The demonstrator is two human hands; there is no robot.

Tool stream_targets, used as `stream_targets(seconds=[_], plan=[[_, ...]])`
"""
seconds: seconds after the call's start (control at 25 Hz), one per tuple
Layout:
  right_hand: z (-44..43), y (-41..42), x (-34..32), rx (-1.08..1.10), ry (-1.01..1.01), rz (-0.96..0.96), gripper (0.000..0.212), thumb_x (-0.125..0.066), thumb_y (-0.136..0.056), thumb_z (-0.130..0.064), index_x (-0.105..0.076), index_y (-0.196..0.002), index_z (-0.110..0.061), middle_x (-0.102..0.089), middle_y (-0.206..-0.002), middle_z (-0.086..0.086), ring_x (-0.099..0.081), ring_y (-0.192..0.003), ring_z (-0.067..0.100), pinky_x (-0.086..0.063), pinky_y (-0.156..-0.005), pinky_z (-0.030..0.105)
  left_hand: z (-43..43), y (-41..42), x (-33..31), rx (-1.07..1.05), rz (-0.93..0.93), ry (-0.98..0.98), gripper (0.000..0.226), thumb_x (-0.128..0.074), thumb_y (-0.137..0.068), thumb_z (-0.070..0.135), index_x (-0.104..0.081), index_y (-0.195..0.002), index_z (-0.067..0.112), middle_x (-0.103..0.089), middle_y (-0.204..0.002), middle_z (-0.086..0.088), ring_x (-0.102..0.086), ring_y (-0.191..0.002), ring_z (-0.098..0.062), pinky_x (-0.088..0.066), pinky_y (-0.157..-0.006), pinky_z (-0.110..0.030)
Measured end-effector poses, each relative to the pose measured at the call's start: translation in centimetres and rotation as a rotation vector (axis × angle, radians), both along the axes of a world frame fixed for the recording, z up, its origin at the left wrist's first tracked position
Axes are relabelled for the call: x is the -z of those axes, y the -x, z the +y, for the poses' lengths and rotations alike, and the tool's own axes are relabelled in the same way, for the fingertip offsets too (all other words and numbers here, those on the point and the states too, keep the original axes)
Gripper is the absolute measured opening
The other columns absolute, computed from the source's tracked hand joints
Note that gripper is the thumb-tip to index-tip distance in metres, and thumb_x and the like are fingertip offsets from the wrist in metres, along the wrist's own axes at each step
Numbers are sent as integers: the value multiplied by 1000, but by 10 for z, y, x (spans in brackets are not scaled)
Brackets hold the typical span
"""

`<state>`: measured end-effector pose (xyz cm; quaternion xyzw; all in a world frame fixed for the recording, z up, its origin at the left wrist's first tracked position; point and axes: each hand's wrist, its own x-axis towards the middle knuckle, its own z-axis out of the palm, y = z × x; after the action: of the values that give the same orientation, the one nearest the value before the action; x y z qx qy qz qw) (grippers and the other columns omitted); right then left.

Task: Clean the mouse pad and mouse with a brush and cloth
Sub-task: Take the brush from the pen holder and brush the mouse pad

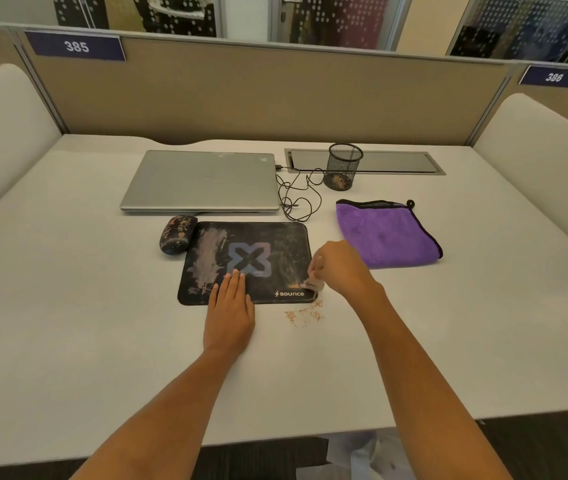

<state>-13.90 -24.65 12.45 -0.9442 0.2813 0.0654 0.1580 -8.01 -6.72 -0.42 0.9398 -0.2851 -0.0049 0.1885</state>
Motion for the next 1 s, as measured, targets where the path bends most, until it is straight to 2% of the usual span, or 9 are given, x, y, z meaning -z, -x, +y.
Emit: stream_targets(seconds=[0.12, 0.24, 0.28, 0.48, 0.64, 0.68, 0.8, 0.88, 1.0], plan=[[-7, 13, -13, -32, 2, 31, 25, -56, -92, -18, -69, -113, -11, -68, -114, 8, -63, -105, 23, -48, -74, 23, 0, -1, 0, -3, -5, -6, 63, -6, -89, 38, -13, -147, 13, -13, -155, -2, -4, -144, -16, 7, -114, -28], [-14, 13, -12, 53, 25, -114, 25, -54, -94, -20, -70, -112, -12, -69, -112, 10, -63, -102, 23, -36, -58, 13, 0, -1, 0, -2, -10, -20, 64, -5, -89, 38, -12, -147, 13, -12, -156, -2, -4, -144, -15, 7, -113, -28], [-11, 13, -12, 41, 31, -134, 25, -54, -94, -20, -70, -112, -12, -69, -112, 10, -63, -101, 23, -33, -55, 13, 0, -1, 0, 1, -11, -26, 64, -5, -88, 38, -11, -147, 13, -12, -156, -2, -4, -144, -15, 7, -113, -27], [5, 20, -7, -82, -3, -18, 25, -57, -93, -20, -70, -112, -11, -68, -113, 10, -59, -89, 19, -36, -60, 14, 0, -1, 0, 4, -14, -26, 64, -5, -88, 38, -11, -147, 13, -12, -156, -2, -3, -144, -15, 7, -114, -28], [3, 30, -21, -127, -34, 73, 25, -58, -92, -19, -69, -114, -12, -66, -120, 6, -61, -109, 22, -46, -85, 24, 0, 0, 0, 0, -7, -30, 64, -4, -88, 38, -10, -147, 14, -11, -156, -2, -2, -144, -15, 9, -113, -27], [-1, 29, -25, -101, -35, 41, 26, -57, -92, -19, -69, -114, -13, -66, -120, 6, -60, -109, 22, -46, -86, 24, 0, 0, -1, 0, -7, -29, 64, -4, -88, 38, -10, -147, 14, -11, -156, -2, -2, -144, -15, 9, -113, -27], [-11, 15, -20, 14, -50, -189, 21, -58, -92, -20, -72, -106, -14, -71, -110, 6, -63, -100, 20, -42, -68, 16, 1, 0, 0, -2, -16, -29, 64, -4, -88, 38, -11, -147, 14, -11, -156, -2, -3, -144, -15, 8, -113, -27], [-9, 4, -12, 41, -87, -231, 20, -60, -90, -19, -73, -104, -13, -71, -108, 8, -64, -98, 21, -46, -76, 21, 1, -1, 0, -2, -20, -27, 64, -4, -88, 38, -11, -147, 14, -12, -156, -2, -3, -144, -15, 7, -114, -27], [0, -11, -4, -3, -113, -131, 23, -60, -91, -20, -72, -108, -12, -69, -113, 9, -63, -101, 23, -46, -82, 23, 0, -1, 1, 3, -31, -26, 63, -6, -89, 37, -13, -147, 13, -14, -155, -2, -5, -144, -15, 6, -114, -28]])
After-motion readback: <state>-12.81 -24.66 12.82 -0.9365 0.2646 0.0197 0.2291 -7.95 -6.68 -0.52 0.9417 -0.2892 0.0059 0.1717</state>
